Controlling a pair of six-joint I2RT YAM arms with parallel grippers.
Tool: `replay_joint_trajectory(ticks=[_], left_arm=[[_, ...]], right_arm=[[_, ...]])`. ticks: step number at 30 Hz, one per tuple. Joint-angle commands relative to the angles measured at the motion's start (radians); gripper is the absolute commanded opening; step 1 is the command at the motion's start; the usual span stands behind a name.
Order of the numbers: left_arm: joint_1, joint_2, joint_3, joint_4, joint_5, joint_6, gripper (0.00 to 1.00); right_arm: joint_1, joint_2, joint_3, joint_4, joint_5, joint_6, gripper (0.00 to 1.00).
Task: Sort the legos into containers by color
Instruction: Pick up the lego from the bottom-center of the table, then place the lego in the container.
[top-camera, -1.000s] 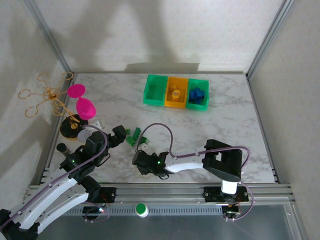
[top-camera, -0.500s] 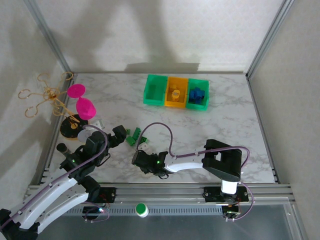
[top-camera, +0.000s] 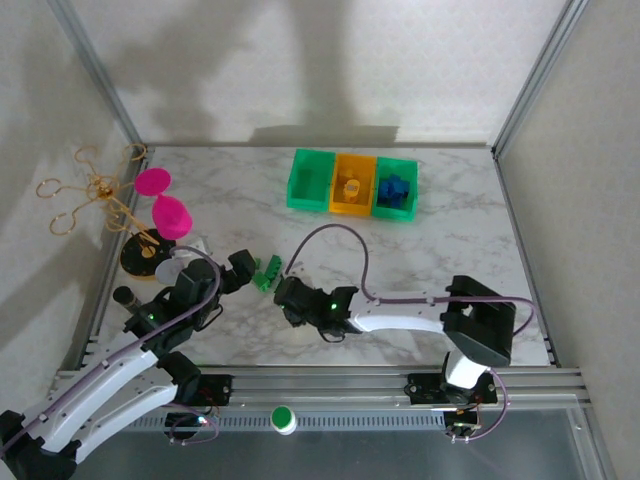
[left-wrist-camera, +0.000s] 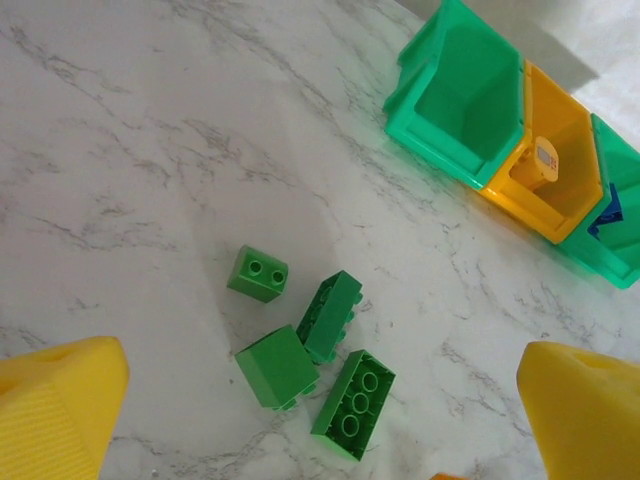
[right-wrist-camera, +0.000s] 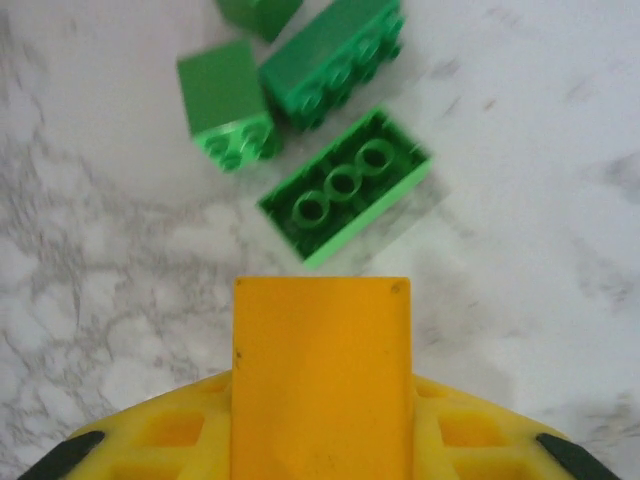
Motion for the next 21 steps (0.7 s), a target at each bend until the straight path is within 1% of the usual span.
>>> replay_joint_trajectory(ticks=[1,6,10,16,21], left_arm=[[0.009,0.017,0.050,0.045,0.002,0.031,1.00],[0.009,0.062,0.075,0.099,0.019,0.046,1.00],[0.009,0.108,0.102,0.141,0.035,0.065,1.00],[0.009,0.193,0.131,0.200,0.056,0.081,1.00],[0.009,0.264,0.149,0.253,0.068,0.090,1.00]], right_arm=[[-0.064,-0.070,-0.004,-0.044,0.003,0.012,0.30],[-0.181,-0.107,0.051,-0.084,0.008,-0.022,0.30],[-0.282,-0.088,0.119,-0.105,0.014,-0.054,0.30],[-0.407,0.002,0.251,-0.093,0.004,-0.102,0.30],[-0.493,0.113,0.370,-0.078,0.031,-0.130,0.30]])
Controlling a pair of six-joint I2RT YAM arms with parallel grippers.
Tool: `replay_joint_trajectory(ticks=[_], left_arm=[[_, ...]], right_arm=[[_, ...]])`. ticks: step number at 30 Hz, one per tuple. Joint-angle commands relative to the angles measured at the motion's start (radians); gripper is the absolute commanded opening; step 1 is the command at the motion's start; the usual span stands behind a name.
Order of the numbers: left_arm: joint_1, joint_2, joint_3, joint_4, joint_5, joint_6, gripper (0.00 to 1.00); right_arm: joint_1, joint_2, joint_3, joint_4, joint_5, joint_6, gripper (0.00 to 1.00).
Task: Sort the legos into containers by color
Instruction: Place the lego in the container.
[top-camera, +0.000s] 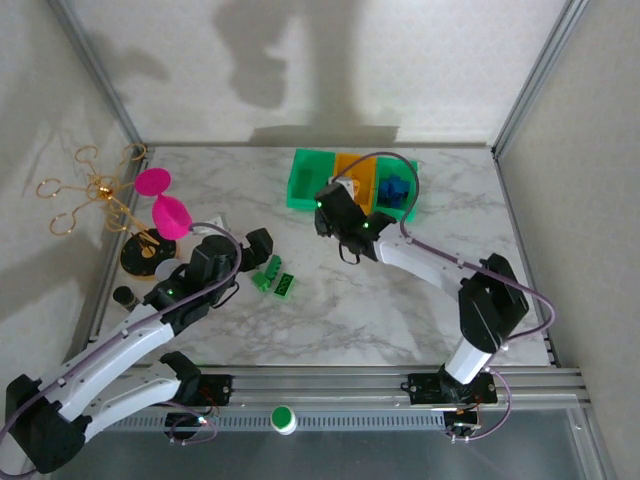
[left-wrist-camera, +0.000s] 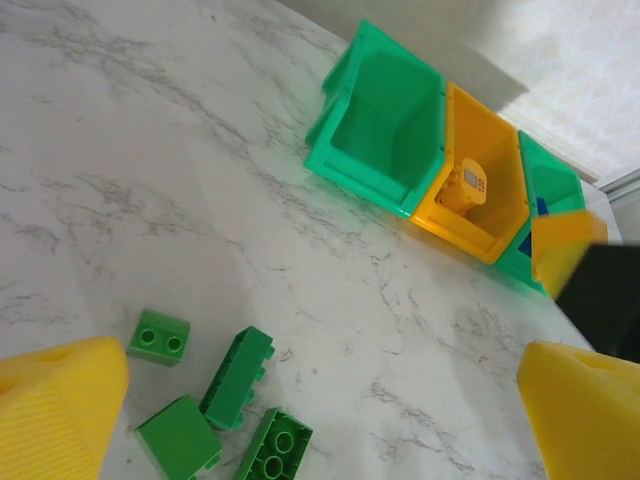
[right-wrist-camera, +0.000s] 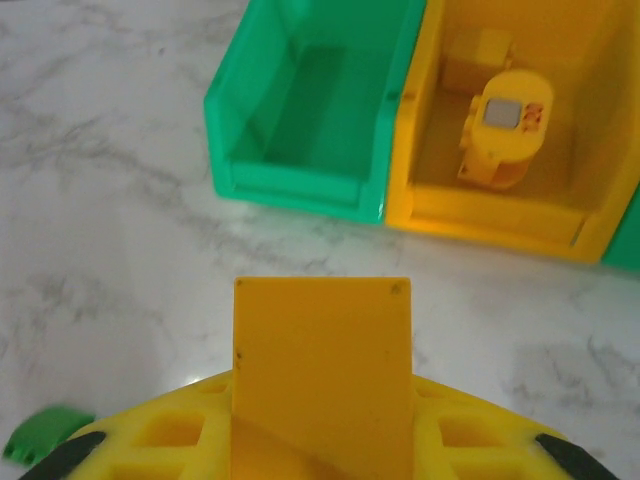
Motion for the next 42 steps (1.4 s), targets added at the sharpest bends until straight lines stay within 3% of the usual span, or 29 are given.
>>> replay_joint_trajectory(ticks=[1,12,25,32,42], left_arm=[[0.009,0.044,0.039,0.063,0.022,0.028,1.00],[0.011,0.205,0.091,0.143,0.065,0.044,1.00],[0.020,0.281,0.086,0.181,0.080,0.041,0.99],[0.021,0.288,0.079,0.214,0.126,0.052,1.00],[0.021,0.269,0.081,0.175,0.098,0.058,1.00]], right_arm=[[-0.053,0.078,0.072,0.004,0.029,-0.046,0.30],[-0.212,0.342,0.325,0.003,0.037,-0.082,0.30],[-0.297,0.582,0.597,-0.062,-0.001,-0.145,0.31],[-0.305,0.621,0.631,-0.078,-0.007,-0.170,0.34],[-0.305,0.534,0.545,-0.010,-0.037,-0.199,0.51]])
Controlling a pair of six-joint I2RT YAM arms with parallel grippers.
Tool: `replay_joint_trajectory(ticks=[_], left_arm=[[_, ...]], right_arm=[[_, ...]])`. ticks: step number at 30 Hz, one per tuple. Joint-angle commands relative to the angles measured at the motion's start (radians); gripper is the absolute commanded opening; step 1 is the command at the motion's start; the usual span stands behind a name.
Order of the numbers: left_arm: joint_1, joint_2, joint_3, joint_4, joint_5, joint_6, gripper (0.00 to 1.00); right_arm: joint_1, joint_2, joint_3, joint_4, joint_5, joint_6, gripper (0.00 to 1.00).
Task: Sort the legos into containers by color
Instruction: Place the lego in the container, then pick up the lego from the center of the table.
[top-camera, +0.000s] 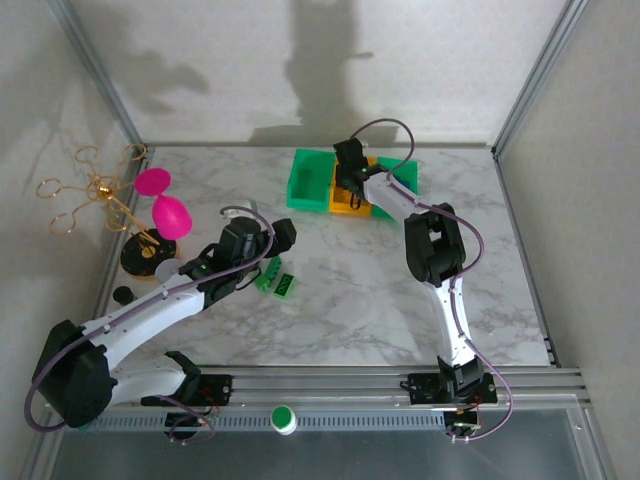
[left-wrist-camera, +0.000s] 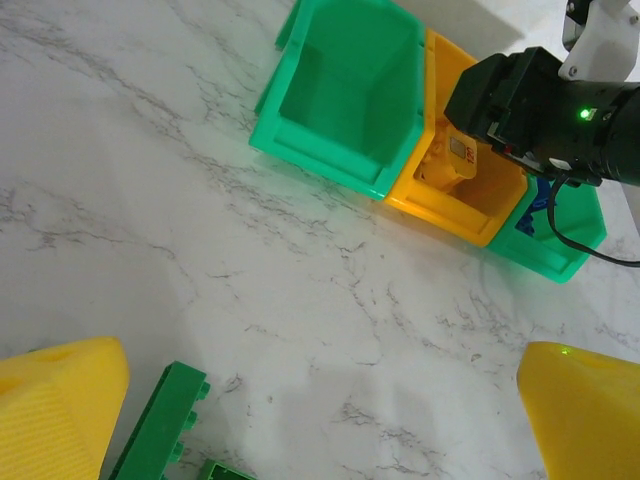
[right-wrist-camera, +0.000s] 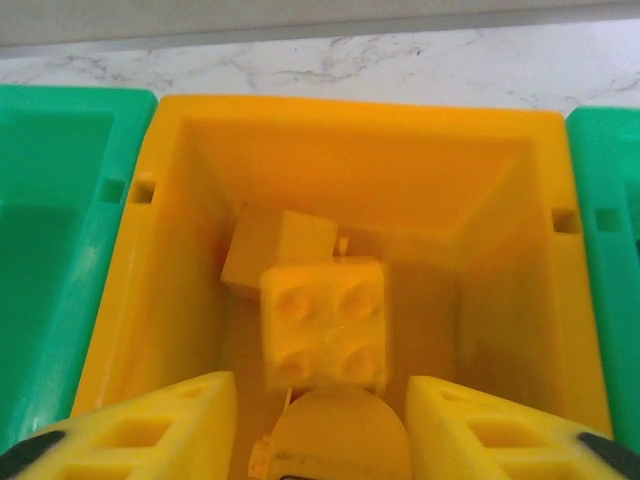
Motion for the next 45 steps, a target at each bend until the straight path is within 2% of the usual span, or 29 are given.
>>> replay_joint_trajectory(ticks=[1,8,16,24,29,35,40,45], left_arm=[[0.008,-0.024,0.013,-0.011,-0.001,0.023,1.00],[0.008,-0.033,0.021,-0.072,-0.027,0.038,1.00],[0.007,-0.010,0.021,-0.142,-0.037,0.066,0.99],[0.009,0.101,0.035,-0.197,-0.032,0.120,0.89],[0.012,0.203,0.091,-0.256,-0.033,0.184,0.81],[0.030,0.291,0.136,-0.284,-0.040,0.222,0.67],[0.038,0.371,0.175,-0.315,-0.033,0.255,0.60],[0.040,0.421,0.184,-0.320,-0.009,0.264,0.57]], right_arm=[[-0.004,-0.083,-0.040,0.026,-0.022,-0.027,0.52],[0.025,-0.310,-0.258,0.100,-0.060,-0.019,0.60],[0.113,-0.606,-0.642,0.206,-0.118,0.036,0.74],[0.243,-0.793,-0.945,0.282,-0.158,0.134,0.85],[0.314,-0.867,-1.048,0.298,-0.157,0.189,0.89],[0.358,-0.938,-1.127,0.311,-0.169,0.248,0.93],[0.376,-0.969,-1.160,0.309,-0.163,0.283,0.96],[0.390,-0.985,-1.175,0.322,-0.166,0.300,0.99]])
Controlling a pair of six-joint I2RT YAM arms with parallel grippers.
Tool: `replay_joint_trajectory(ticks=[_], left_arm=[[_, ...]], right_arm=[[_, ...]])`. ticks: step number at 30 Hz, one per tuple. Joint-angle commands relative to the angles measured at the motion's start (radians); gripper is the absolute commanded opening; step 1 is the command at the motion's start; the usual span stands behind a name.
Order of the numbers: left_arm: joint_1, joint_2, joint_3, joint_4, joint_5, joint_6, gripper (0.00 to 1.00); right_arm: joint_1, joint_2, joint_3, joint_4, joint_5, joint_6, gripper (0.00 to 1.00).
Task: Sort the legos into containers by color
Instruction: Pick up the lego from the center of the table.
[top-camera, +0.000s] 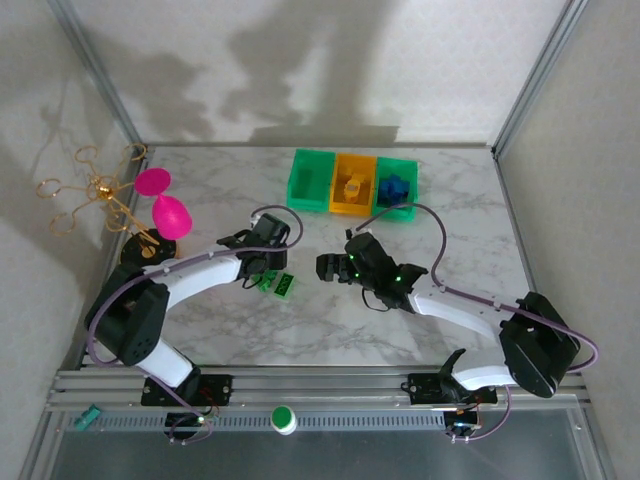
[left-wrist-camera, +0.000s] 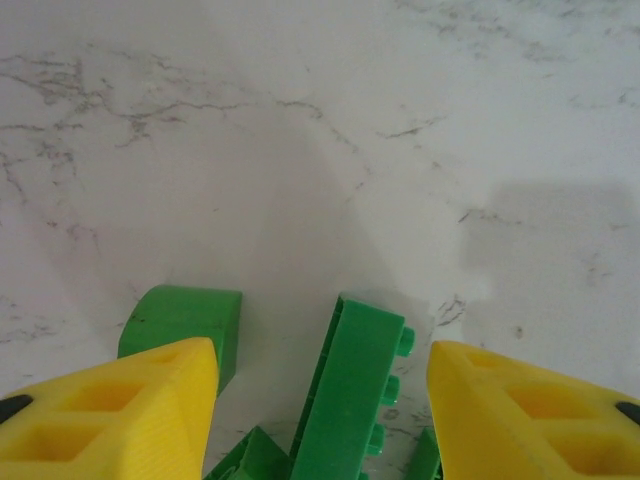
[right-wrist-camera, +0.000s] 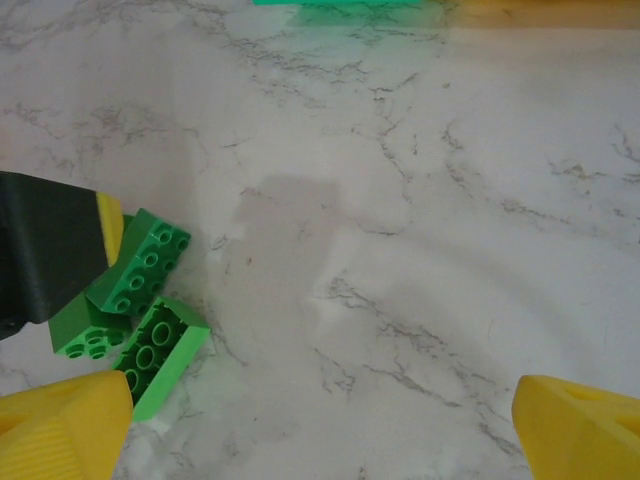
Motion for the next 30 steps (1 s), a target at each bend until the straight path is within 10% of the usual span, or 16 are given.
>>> replay_joint_trajectory(ticks=[1,15,30], left_arm=[[0.009,0.041,0.032,-0.045,0.021,0.027,0.55],[0.006,0.133,0.060,-0.034,0.062,0.025,0.38],[-0.006,0.180,0.073,-0.039,0.055,0.007,0.47]], right_arm=[[0.015,-0.019,-0.014,0.021,0.003,0.032,0.99],[0.019,-0.004,-0.006,0.017,0.020,0.034,0.99],[0.019,0.019,-0.003,0.020,0.024,0.030,0.99]])
